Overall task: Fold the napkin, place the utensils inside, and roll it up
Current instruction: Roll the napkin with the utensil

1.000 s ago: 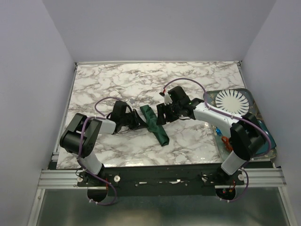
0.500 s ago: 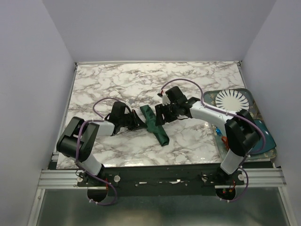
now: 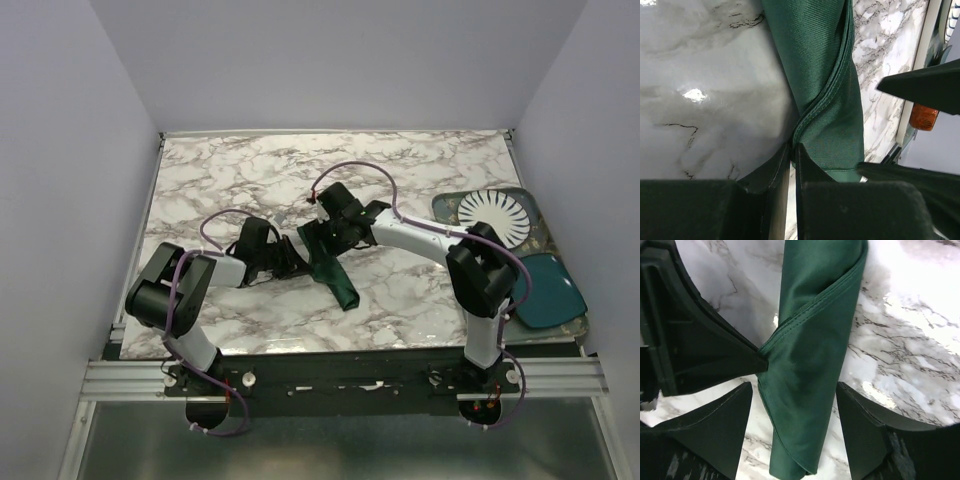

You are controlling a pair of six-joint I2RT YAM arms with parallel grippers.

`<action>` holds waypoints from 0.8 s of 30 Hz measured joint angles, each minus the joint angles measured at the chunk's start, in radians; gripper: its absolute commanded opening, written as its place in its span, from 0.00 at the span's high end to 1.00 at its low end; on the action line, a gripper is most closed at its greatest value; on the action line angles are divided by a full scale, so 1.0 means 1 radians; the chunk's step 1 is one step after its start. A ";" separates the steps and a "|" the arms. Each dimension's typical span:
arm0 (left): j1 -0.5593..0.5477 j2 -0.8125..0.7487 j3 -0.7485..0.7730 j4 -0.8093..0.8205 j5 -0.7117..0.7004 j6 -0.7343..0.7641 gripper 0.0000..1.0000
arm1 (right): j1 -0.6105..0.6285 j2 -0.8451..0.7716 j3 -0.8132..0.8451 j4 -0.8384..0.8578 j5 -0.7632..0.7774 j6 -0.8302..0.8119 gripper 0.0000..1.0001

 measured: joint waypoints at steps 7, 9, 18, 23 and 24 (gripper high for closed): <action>-0.002 0.016 0.012 0.011 0.000 0.000 0.83 | 0.071 0.069 0.015 -0.041 0.148 -0.048 0.20; -0.004 0.019 0.013 0.015 0.000 0.000 0.83 | 0.085 0.080 0.017 -0.050 0.183 -0.059 0.20; -0.006 0.020 0.013 0.022 -0.003 -0.002 0.76 | 0.101 0.124 0.040 -0.058 0.276 -0.081 0.20; -0.006 0.020 0.013 0.026 -0.004 -0.005 0.70 | 0.106 0.137 0.054 -0.063 0.306 -0.080 0.20; -0.006 0.020 0.013 0.026 -0.004 -0.005 0.68 | 0.106 0.138 0.056 -0.063 0.309 -0.080 0.22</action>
